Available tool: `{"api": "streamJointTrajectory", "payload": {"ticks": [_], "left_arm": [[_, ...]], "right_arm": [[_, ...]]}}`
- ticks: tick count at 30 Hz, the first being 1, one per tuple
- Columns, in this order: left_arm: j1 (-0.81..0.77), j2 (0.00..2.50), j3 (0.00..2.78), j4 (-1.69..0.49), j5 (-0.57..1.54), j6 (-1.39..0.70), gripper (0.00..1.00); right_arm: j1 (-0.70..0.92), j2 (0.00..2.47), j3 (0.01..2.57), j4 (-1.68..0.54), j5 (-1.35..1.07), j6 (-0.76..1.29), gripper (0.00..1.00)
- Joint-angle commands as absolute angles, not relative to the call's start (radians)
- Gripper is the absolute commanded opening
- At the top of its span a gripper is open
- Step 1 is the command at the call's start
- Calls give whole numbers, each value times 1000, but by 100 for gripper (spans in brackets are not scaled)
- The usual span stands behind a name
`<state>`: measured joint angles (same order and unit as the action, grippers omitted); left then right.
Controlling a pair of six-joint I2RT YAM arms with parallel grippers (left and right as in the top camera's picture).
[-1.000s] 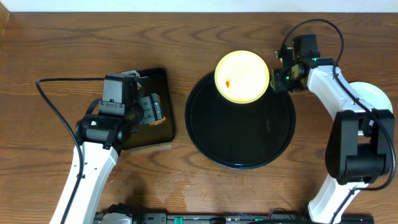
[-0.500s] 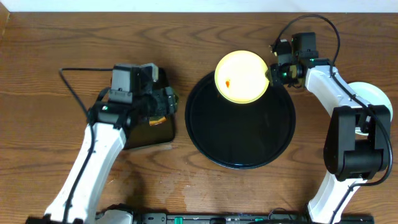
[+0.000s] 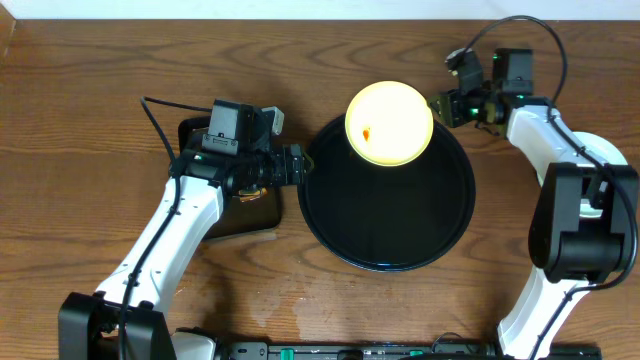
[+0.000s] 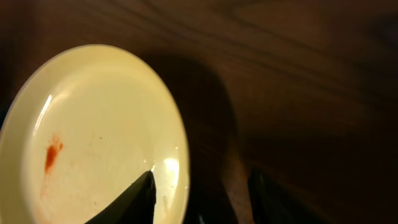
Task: Clean dirty plates on tray and stack at the side
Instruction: 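Move the right gripper to the yellow plate's rim on the black tray, then grip and lift the yellow plate's rim with the right gripper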
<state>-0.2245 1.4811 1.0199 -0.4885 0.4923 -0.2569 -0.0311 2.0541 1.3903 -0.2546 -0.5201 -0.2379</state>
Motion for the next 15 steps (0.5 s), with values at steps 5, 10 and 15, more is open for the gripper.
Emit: {"api": "streamJointTrajectory", "payload": {"ticks": [5, 10, 15], "left_arm": [[-227, 1479, 1042, -484, 506, -240, 83], [-227, 1480, 1042, -485, 506, -240, 83], [-229, 1480, 1042, -485, 510, -240, 83]], "right_arm": [[-71, 2137, 1392, -208, -780, -141, 46], [-51, 2161, 1392, -208, -778, -142, 44], [-23, 2182, 1392, -180, -728, -142, 40]]}}
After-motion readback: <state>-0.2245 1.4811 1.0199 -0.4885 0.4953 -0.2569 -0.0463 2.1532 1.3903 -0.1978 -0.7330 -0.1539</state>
